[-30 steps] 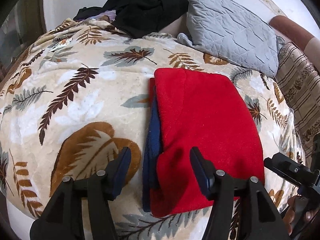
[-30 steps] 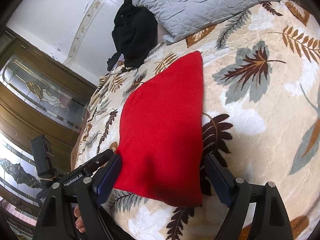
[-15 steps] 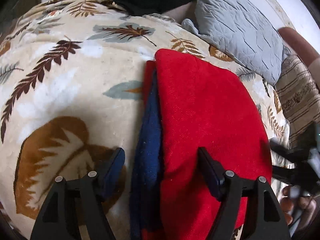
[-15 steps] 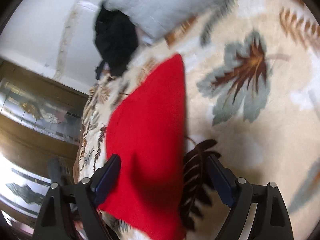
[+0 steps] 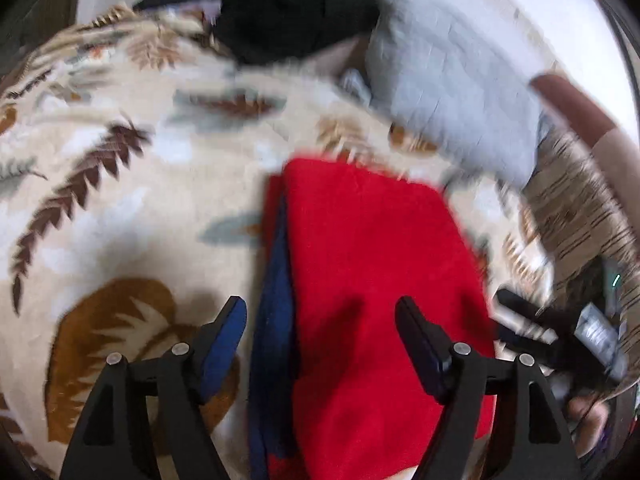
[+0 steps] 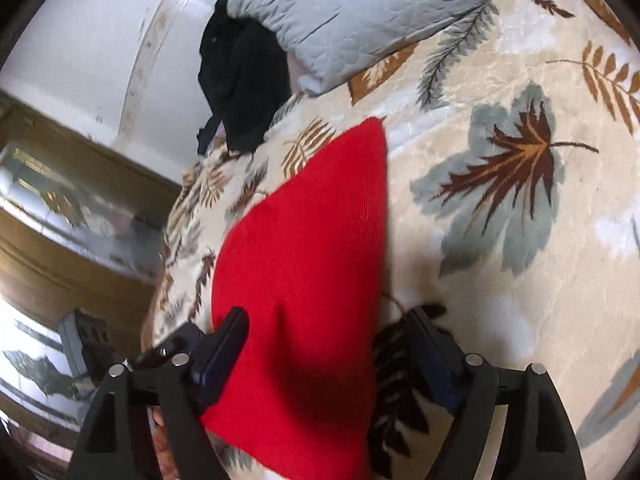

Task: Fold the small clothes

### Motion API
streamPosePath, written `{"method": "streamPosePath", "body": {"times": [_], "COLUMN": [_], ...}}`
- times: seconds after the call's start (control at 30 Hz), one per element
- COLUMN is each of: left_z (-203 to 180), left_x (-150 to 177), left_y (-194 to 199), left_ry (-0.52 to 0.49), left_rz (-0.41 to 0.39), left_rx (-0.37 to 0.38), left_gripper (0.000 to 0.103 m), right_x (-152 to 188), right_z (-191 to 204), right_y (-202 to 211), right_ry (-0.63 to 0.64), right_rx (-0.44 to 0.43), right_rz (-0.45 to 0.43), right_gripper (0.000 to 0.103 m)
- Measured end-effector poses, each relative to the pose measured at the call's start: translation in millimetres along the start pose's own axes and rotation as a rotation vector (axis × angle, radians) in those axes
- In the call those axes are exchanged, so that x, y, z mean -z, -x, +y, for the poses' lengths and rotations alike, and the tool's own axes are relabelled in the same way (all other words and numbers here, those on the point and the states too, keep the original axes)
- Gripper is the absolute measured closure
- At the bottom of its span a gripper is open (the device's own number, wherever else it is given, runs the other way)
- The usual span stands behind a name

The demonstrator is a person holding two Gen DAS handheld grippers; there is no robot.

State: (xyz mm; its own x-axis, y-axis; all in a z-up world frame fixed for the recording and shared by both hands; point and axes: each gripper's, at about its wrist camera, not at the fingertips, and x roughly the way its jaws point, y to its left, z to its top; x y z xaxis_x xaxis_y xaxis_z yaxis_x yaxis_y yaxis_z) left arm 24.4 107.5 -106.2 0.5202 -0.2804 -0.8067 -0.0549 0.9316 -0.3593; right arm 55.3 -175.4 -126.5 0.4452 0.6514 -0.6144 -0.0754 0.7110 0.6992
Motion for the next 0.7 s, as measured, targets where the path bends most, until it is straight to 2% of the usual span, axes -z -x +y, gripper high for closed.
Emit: {"method": "streamPosePath", "body": {"times": [0.03, 0.07, 0.1, 0.13, 0.17, 0.23, 0.33, 0.43, 0.53, 0.57, 0.6, 0.63, 0.67, 0.7], "left_z": [3.4, 8.1, 8.6, 7.3, 6.0, -1.9, -11.8, -47.8, -80.2, -90.2, -98.2, -103.2, -105.8, -104.3], "left_x": [4.3, 8.4, 9.7, 9.0, 7.5, 4.8, -2.0, -22.1, -42.8, -49.6, -56.1, -57.7, -57.4, -54.3], "left_y": [-16.3, -23.3, -20.5, -17.0, -11.7, -6.7, 5.0, 19.0, 13.9, 5.6, -11.5, -30.0, -53.9, -81.9], "left_ry": [0.006, 0.021, 0.013, 0.012, 0.018, -0.011, 0.008, -0.067, -0.107, -0.117, -0.116, -0.115, -0.113, -0.105], "left_rz": [0.056, 0.052, 0.028, 0.039, 0.034, 0.027, -0.012, -0.093, -0.122, -0.114, -0.085, -0.04, 0.027, 0.112], "left_rx": [-0.012, 0.019, 0.036, 0.081, 0.079, 0.065, 0.109, 0.135, 0.169, 0.169, 0.152, 0.124, 0.075, -0.009], "left_gripper": [0.025, 0.026, 0.049, 0.063, 0.067, 0.07, 0.072, 0.072, 0.071, 0.069, 0.063, 0.059, 0.056, 0.053], "right_x": [-1.9, -2.8, -0.3, 5.3, 8.7, 8.7, 4.7, -9.6, -33.8, -46.1, -58.2, -67.7, -76.1, -84.7], "right_z": [-2.3, -2.6, -0.4, 7.0, 18.1, 42.3, 72.6, 91.2, 92.1, 86.8, 73.0, 61.7, 42.4, 10.5], "right_y": [-8.6, -20.9, -41.5, -55.2, -55.4, -44.5, -29.5, -0.5, 32.0, 38.0, 45.0, 47.0, 42.8, 32.7], "right_ry": [-0.018, -0.026, -0.011, 0.044, 0.107, 0.201, 0.313, 0.392, 0.407, 0.395, 0.365, 0.331, 0.275, 0.177], "right_rx": [-0.023, -0.039, -0.031, 0.016, 0.057, 0.083, 0.116, 0.136, 0.138, 0.13, 0.119, 0.118, 0.121, 0.147], "right_rz": [0.026, 0.074, 0.162, 0.206, 0.183, 0.158, 0.127, 0.052, -0.033, -0.058, -0.077, -0.074, -0.056, -0.029], "right_gripper": [0.02, 0.02, 0.024, 0.044, 0.053, 0.058, 0.059, 0.059, 0.059, 0.059, 0.057, 0.051, 0.04, 0.033]}}
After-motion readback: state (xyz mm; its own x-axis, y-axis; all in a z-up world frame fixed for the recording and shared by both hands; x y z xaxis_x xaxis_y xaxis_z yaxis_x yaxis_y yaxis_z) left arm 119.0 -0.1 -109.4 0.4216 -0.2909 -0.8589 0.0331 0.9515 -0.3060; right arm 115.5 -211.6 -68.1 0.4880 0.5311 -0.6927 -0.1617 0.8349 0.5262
